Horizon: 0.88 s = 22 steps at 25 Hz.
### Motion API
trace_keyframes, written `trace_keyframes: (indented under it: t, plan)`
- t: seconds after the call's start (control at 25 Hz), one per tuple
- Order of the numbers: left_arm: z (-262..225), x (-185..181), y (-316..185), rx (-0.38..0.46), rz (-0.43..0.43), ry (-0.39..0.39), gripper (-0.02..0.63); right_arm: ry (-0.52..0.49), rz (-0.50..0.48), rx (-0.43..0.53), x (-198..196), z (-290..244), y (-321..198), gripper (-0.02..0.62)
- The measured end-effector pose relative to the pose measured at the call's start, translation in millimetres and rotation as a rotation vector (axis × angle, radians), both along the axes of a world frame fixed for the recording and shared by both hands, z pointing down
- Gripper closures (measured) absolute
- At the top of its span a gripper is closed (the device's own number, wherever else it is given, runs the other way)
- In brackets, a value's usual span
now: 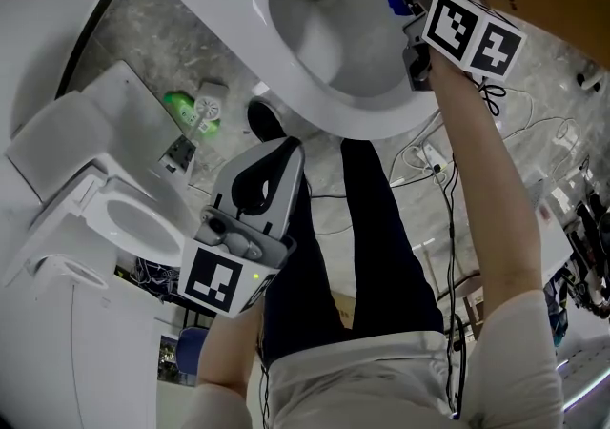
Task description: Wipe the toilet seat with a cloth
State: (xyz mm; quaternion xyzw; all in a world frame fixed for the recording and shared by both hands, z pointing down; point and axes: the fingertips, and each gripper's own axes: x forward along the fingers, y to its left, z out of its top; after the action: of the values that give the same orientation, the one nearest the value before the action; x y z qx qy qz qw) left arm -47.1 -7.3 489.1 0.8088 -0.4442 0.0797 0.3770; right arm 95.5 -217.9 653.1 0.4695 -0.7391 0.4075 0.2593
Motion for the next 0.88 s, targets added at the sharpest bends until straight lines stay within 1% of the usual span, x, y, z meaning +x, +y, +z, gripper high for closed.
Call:
trace_keyframes:
  t: [0.28,0.48,0.72,0.88]
  plan:
    - [-2.3,-3.6,1.7,0.002,-0.006,0.007,0.597,-0.003,0.001,-0.004,-7.0,-0.8,-2.1,0.541]
    - [-1.5,-11.1,6.2,0.011,0.006,-0.035,0.597,-0.01,-0.004,-0.004,-15.8,-0.7,0.7,0.541]
    - [-6.1,-9.6,6.3,0.013,0.009,-0.035,0.597,-0.019,0.002,-0.005,-18.0,-5.2,1.9,0.541]
    - [-6.7,-6.5,5.6,0.025,0.022,-0.051,0.597,-0.015,-0.009,-0.004,-18.7,-5.5,2.6,0.541]
